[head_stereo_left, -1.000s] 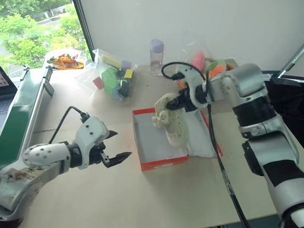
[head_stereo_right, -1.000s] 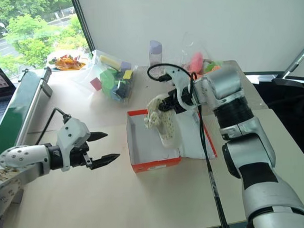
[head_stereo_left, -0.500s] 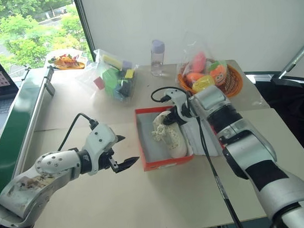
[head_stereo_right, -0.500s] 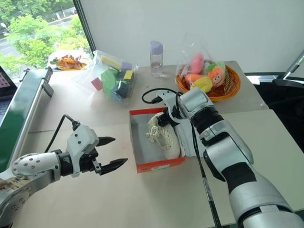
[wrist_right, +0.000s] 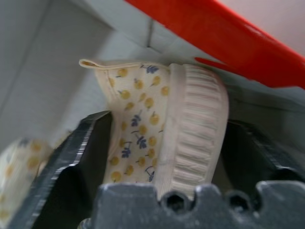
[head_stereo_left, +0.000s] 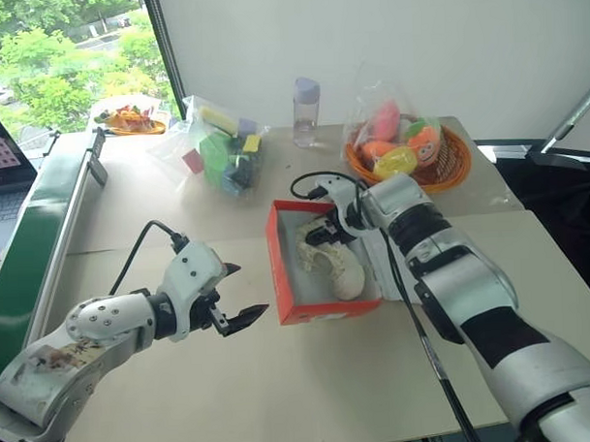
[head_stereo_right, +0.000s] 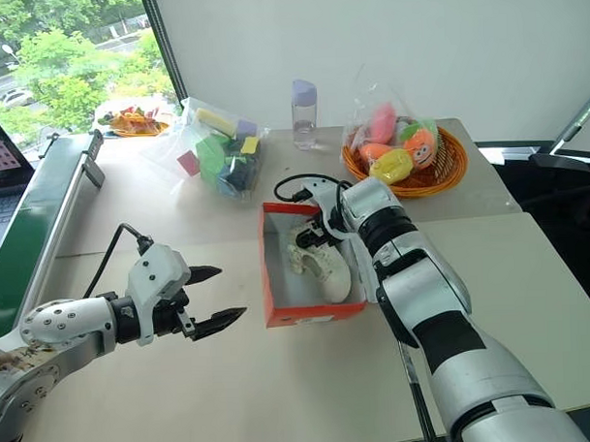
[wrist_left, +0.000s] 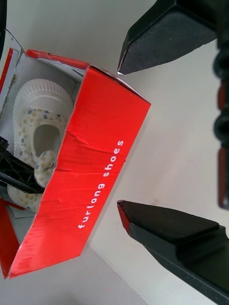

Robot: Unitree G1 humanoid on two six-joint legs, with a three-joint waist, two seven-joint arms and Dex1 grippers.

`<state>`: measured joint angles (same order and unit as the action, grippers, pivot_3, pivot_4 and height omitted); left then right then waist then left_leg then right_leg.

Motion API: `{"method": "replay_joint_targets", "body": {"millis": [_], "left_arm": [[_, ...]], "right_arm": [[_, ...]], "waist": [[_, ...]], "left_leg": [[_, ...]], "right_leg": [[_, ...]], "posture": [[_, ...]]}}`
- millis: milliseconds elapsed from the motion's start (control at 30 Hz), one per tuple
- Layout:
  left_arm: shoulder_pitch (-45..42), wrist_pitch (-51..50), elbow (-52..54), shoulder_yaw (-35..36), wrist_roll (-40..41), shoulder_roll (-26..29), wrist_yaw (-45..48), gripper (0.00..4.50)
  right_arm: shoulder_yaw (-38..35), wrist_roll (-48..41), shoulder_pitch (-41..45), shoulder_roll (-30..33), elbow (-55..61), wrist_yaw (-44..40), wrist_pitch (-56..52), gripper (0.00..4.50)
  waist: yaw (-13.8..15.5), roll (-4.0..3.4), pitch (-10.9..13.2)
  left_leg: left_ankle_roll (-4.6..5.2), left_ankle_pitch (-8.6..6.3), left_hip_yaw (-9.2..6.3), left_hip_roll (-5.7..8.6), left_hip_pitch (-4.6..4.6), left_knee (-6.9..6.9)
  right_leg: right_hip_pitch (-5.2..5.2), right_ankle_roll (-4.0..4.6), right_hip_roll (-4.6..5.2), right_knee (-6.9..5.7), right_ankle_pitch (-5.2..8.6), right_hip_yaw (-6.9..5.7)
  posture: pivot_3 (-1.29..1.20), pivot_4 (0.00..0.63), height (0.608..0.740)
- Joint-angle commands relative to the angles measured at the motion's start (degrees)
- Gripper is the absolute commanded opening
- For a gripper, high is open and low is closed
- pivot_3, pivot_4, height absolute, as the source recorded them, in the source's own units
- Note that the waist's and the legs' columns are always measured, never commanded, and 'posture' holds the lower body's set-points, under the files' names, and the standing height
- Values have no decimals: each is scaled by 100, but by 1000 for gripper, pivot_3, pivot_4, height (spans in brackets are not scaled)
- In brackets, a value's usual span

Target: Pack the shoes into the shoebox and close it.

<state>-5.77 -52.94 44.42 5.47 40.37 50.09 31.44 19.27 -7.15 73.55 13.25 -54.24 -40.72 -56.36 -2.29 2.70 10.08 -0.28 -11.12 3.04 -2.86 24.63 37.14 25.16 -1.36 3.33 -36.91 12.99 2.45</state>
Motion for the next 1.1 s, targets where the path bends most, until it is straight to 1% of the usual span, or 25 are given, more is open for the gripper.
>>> {"method": "replay_joint_targets", "body": {"millis": [33,267,400,433,500,567,633,767,867,933,1100], "left_arm": [[-96,84,79,31,-47,26,59,4500],[-138,123,2,12,-112,36,130,4500],[-123,13,5,142,-89,-11,26,4500],[-110,-63,-8,217,-82,-40,-74,4500],[-22,-221,-41,446,-120,-90,-317,4500],[97,-366,-45,678,-160,-168,-560,4500],[228,-528,-34,889,-232,-253,-830,4500],[431,-889,71,1424,-291,-691,-1489,4500],[523,-1046,121,1892,-389,-1037,-1931,4500],[615,-1202,197,2322,-534,-1365,-2378,4500],[986,-1142,413,3117,-880,-1946,-2908,4500]], "right_arm": [[-153,46,257,220,660,-153,-410,4487],[-266,-117,262,628,1917,-299,-1289,4487],[-775,-554,-53,772,2984,-399,-1512,4487],[-957,-742,-233,796,3390,-515,-1329,4487],[-1194,-1024,-778,871,4363,-775,-604,4487],[-1433,-1248,-1157,831,4843,-849,-321,4487],[-1580,-1518,-1540,832,5123,-1176,110,4487],[-1493,-1777,-2187,817,5327,-1919,1202,4487],[-1212,-1606,-2480,752,5327,-2063,1861,4487],[-1206,-1709,-2582,548,5181,-2124,2105,4487],[-1199,-1711,-2545,131,4756,-2166,2720,4487]], "waist": [[0,0,0],[-5,0,0],[-4,0,0],[-5,0,0],[2,0,0],[-2,0,0],[-6,0,0],[-2,1,-1],[-10,1,0],[-33,1,-1],[-20,2,-1]], "left_leg": [[0,0,0,0,0,0],[0,0,-1,0,1,-1],[0,0,0,0,2,-1],[0,0,-1,-1,2,-1],[0,0,-4,-2,2,-2],[0,0,-4,-2,2,-2],[0,0,-2,-2,1,1],[0,0,-3,-2,-6,4],[0,0,-3,-2,-7,7],[0,0,-3,-3,-8,8],[-1,-1,-3,-5,-14,7]], "right_leg": [[1,0,0,0,0,0],[3,0,-1,0,0,-1],[4,0,-1,-1,0,0],[3,0,-2,1,1,-1],[1,0,-2,2,1,-2],[1,-1,-2,2,1,-2],[2,-1,-1,-3,1,0],[-5,-2,-1,-4,1,-1],[-6,-1,-1,-8,1,0],[-6,-1,-2,-8,1,0],[-6,1,-3,-14,0,4]], "posture": [[0,150,740],[0,150,740],[0,150,740],[0,150,740],[0,150,740],[0,150,740],[0,150,740],[0,150,740],[0,150,740],[0,150,740],[0,150,740]]}}
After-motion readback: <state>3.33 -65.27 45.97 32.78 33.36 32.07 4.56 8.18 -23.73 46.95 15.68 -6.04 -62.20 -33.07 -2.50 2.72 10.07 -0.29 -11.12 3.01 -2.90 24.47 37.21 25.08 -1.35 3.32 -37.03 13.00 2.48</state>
